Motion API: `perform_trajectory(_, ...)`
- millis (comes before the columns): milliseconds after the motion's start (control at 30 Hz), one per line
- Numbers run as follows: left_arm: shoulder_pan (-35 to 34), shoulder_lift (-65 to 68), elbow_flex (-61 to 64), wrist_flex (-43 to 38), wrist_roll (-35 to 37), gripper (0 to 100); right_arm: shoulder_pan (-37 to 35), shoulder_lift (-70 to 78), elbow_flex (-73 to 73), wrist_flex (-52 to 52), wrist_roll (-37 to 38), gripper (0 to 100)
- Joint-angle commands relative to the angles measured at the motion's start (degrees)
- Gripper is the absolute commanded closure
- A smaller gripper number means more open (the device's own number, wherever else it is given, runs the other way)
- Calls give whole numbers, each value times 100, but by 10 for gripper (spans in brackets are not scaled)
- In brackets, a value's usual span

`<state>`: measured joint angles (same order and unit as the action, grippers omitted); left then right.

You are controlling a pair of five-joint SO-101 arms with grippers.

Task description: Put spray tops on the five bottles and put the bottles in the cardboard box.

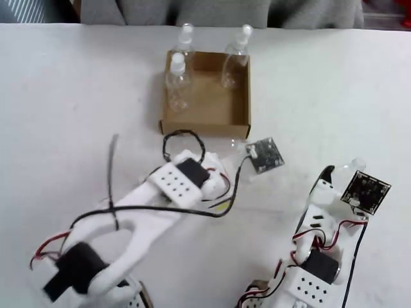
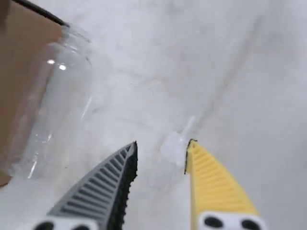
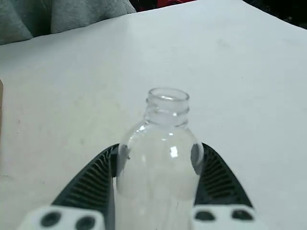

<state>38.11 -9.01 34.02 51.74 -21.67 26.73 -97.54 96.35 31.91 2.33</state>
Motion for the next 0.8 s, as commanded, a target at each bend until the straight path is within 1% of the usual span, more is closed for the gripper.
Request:
perform_trajectory(0, -57, -1508, 484, 158, 853, 820, 48, -66, 79, -84, -35, 958)
perform_trajectory(133, -22, -2510, 1609, 97, 1292, 831, 22, -101, 79, 22, -35, 958)
perform_trajectory(200, -22, -2853, 2101, -114, 1530, 885, 22, -101, 79, 22, -35, 958)
perform_trajectory(267, -13, -3090, 2558, -413, 1644, 969, 22, -101, 79, 22, -35, 958)
perform_trajectory(300, 66, -3169, 2769, -580, 1653, 987, 22, -101, 79, 22, -35, 958)
perform_trajectory(367, 295, -3292, 3156, -791, 1653, 957, 22, -101, 79, 22, -35, 958)
perform_trajectory(400, 479, -3319, 3297, -853, 1662, 961, 22, -101, 79, 22, -35, 958)
perform_trajectory(500, 1103, -3327, 3473, -879, 1679, 978, 22, -101, 79, 22, -35, 958)
perform_trajectory(567, 1305, -3284, 3499, -853, 1916, 976, 22, -101, 79, 22, -35, 958)
perform_trajectory(667, 1156, -2905, 3367, -888, 2497, 976, 22, -101, 79, 22, -35, 958)
perform_trajectory(767, 637, -2220, 2910, -1011, 2567, 976, 22, -101, 79, 22, -35, 958)
